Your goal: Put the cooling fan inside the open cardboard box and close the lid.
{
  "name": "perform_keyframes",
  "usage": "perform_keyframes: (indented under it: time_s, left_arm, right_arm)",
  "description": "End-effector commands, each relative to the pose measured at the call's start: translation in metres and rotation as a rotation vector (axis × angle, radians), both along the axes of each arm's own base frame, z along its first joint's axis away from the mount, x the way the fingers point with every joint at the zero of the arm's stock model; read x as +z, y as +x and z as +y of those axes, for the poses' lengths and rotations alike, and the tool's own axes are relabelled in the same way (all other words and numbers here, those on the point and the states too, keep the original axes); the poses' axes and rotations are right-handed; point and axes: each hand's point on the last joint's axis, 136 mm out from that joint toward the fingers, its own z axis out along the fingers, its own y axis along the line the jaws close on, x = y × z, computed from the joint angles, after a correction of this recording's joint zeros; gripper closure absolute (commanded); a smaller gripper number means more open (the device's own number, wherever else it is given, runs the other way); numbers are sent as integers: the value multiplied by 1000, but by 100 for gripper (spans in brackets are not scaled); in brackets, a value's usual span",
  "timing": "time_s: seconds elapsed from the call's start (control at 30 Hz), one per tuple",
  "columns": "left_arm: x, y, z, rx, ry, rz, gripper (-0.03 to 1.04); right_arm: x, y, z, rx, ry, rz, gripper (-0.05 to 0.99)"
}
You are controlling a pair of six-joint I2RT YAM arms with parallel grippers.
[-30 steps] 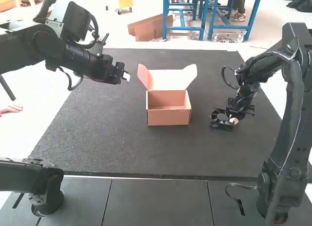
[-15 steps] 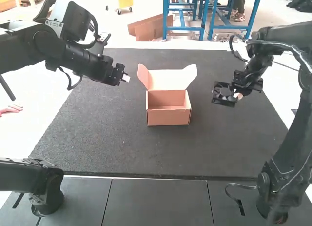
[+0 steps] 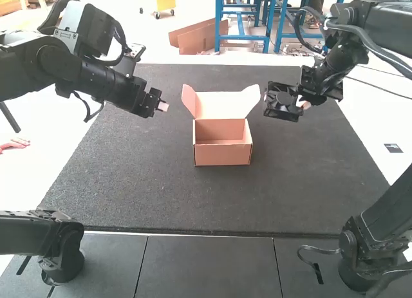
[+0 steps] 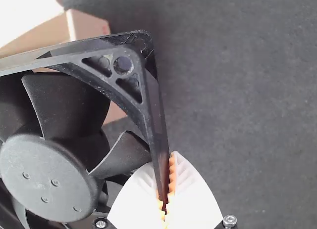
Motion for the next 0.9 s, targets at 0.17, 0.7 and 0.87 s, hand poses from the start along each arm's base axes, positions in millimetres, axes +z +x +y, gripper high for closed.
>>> perform_keyframes:
  time_s: [0.17,0.7,0.87]
  left_arm:
    - [11,0,2,-14,18,-53,4]
    - [20,9,9,32,20,-101,4]
    - [20,11,8,32,18,-109,4]
  right_arm:
    - [20,-4,51,131,40,-45,95]
    - [-14,25,92,296,-17,10,95]
    - [-21,32,117,356,-25,17,95]
